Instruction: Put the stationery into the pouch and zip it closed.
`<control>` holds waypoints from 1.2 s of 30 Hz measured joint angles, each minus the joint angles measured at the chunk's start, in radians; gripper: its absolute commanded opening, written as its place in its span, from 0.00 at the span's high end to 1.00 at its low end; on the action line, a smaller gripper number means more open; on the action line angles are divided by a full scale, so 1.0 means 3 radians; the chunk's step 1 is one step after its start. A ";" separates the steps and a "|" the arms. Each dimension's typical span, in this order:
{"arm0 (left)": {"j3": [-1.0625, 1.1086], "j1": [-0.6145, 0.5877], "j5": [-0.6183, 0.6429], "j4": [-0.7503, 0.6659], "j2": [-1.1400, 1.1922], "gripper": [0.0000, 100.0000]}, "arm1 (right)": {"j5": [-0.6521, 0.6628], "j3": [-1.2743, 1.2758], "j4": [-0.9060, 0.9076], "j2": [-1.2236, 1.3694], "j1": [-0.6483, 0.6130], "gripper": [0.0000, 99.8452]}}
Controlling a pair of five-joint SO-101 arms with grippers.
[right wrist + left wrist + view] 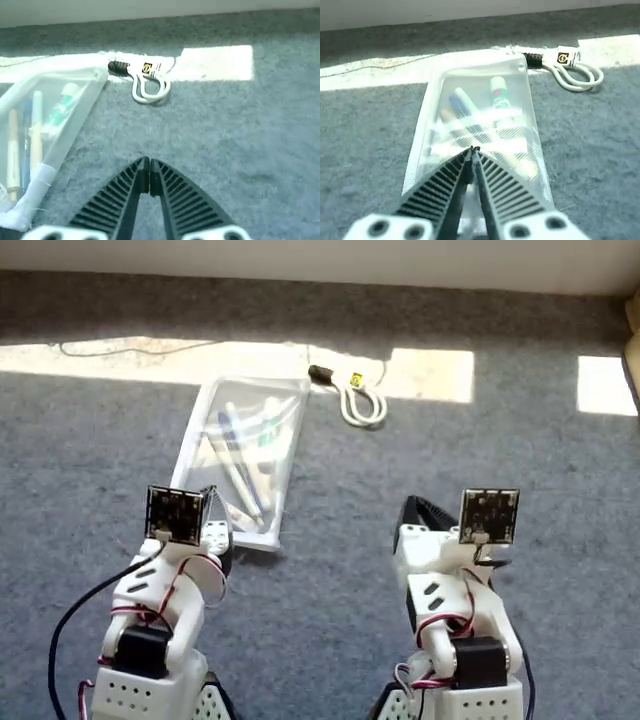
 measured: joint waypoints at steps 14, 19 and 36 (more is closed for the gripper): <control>0.0179 0.0000 0.0000 0.0143 0.0005 0.99 | -0.0051 0.0701 0.0005 0.0015 0.0005 0.99; 0.0179 0.0000 0.0000 0.0409 0.0005 0.99 | -0.0051 0.0711 0.0005 0.0026 0.0005 0.99; 0.0179 0.0000 0.0000 0.1274 0.0005 0.99 | -0.0051 0.0711 0.0736 0.0026 0.0005 0.99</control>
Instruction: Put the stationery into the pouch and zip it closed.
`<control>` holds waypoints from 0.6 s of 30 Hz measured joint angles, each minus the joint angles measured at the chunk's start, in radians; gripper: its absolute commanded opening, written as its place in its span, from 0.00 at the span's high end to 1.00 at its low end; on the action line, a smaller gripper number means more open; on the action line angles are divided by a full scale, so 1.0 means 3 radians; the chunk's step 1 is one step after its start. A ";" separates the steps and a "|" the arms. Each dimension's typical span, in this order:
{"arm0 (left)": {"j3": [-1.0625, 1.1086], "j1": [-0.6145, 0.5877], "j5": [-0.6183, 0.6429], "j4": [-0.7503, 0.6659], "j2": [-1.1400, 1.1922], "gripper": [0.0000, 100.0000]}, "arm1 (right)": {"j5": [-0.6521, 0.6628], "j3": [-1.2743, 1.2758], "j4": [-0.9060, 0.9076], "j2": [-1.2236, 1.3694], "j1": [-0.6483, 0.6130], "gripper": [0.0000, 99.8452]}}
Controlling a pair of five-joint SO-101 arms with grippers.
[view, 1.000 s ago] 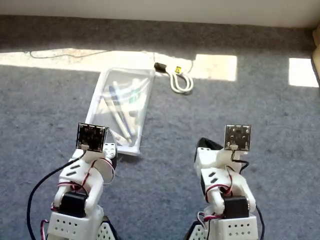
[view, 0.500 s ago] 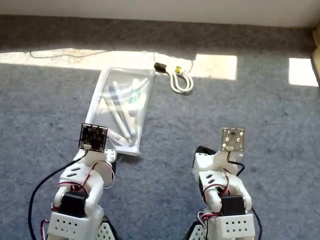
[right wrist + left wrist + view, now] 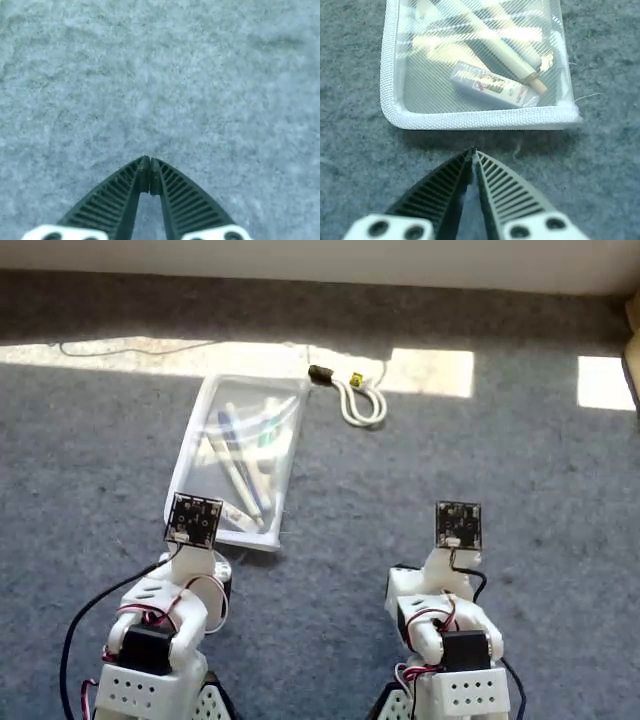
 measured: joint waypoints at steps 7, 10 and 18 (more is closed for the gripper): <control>0.0000 0.0000 0.0000 0.0174 0.0000 0.99 | 0.0000 0.0000 0.0010 0.0000 0.0000 0.99; 0.0000 0.0000 0.0000 0.0430 0.0000 0.99 | 0.0000 0.0000 0.0010 0.0000 0.0000 0.99; 0.0000 0.0000 0.0000 0.0501 0.0000 0.99 | 0.0000 0.0000 0.0010 0.0000 0.0000 0.99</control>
